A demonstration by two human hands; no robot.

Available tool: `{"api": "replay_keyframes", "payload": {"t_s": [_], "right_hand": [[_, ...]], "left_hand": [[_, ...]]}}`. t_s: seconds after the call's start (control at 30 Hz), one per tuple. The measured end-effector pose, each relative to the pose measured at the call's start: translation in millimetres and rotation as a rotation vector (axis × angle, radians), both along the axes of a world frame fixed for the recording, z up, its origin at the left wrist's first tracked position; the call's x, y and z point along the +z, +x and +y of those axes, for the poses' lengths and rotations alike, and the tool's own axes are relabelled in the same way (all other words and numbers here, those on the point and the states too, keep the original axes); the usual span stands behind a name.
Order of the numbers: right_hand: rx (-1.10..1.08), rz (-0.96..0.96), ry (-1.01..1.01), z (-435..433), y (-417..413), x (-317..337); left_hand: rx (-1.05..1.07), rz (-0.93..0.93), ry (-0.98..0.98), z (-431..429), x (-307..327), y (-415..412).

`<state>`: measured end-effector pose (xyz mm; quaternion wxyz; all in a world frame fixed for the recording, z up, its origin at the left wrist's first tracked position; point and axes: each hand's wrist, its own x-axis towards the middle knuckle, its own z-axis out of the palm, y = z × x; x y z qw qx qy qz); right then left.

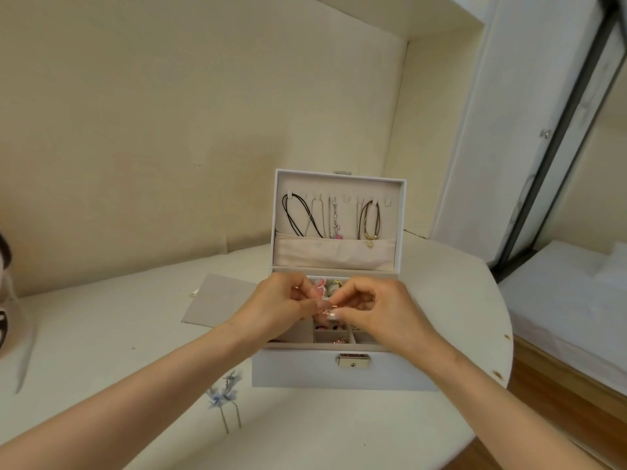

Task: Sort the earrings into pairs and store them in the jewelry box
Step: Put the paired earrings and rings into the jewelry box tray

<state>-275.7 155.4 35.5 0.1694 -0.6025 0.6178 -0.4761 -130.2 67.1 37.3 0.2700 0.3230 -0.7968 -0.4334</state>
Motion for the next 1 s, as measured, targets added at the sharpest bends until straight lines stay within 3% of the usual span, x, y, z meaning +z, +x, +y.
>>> {"api": "replay_keyframes", "payload": {"t_s": [0.33,0.63,0.83,1.0], "right_hand": [[0.09,0.197,0.12,-3,-3,-3],[0.155,0.258,0.184,-10,1,-6],[0.206,0.559,0.156,-13,-7,-3],[0.187,0.584,0.157,-13,-9,-6]], "left_hand": [[-0.021,-0.253,-0.322,-2,-1,10],[0.004,-0.249,-0.421,2,3,20],[0.042,-0.238,-0.481,2,1,19],[-0.032,-0.298,-0.599,2,-3,18]]}}
